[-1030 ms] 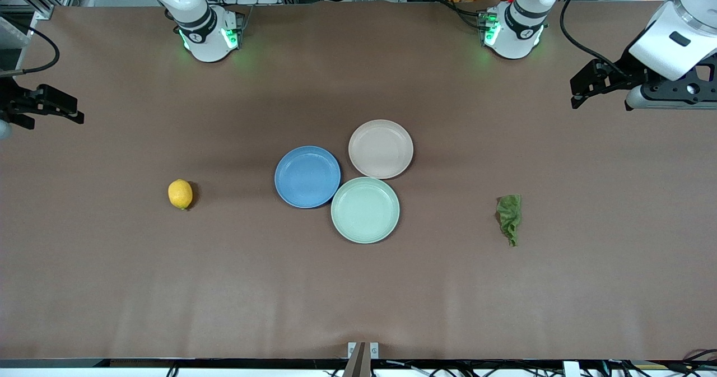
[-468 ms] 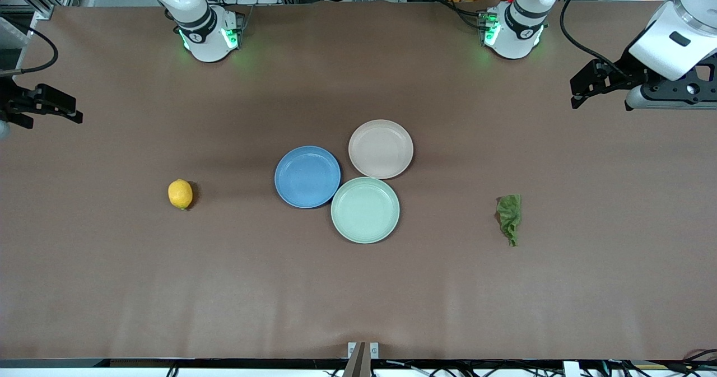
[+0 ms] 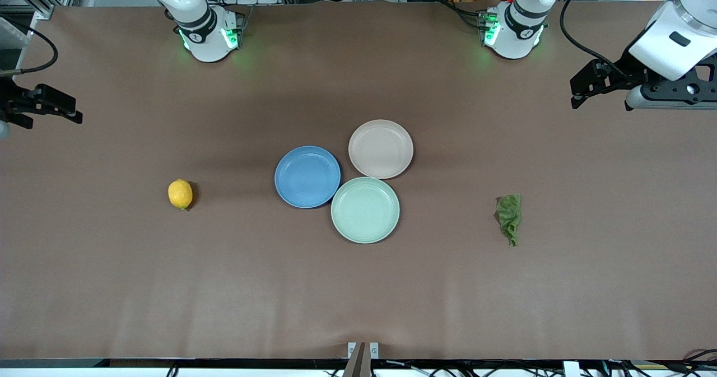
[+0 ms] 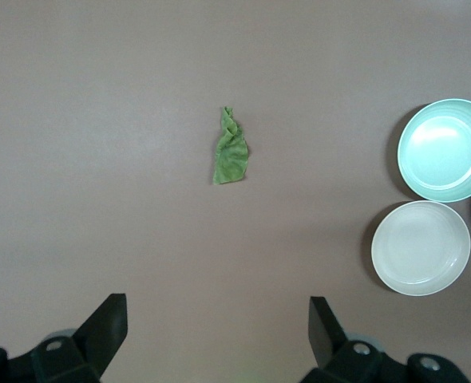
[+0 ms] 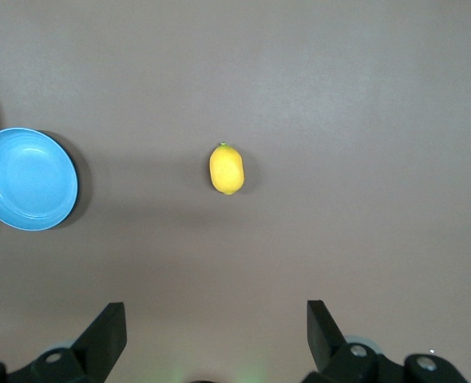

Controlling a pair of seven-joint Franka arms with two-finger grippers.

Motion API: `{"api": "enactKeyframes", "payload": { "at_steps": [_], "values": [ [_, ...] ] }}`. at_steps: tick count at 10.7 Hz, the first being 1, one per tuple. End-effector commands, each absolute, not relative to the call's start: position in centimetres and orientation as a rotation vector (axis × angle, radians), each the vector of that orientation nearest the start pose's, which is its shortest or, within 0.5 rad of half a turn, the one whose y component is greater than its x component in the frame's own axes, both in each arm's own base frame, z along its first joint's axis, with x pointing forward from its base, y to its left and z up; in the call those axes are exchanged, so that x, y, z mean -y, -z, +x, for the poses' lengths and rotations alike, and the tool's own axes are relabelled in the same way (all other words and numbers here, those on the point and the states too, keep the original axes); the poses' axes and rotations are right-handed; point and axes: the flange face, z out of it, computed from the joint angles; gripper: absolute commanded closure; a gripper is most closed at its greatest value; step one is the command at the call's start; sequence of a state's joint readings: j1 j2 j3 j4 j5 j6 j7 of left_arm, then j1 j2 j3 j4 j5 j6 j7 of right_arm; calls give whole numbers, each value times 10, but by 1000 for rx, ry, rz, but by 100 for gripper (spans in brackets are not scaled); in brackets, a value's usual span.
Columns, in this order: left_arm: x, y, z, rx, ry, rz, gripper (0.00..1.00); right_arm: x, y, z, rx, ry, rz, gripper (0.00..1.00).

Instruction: Pick lemon and lettuce from blue and beige plates

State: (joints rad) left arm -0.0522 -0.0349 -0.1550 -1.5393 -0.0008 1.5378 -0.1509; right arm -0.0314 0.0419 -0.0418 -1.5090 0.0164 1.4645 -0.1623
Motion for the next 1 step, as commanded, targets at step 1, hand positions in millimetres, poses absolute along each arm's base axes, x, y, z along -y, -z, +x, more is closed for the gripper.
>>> {"api": "enactKeyframes", "payload": {
  "at_steps": [1],
  "values": [
    [110,-659,529,-126,40,-3142,0,41,-626,554,116,-117,-3118,0]
  ]
}}
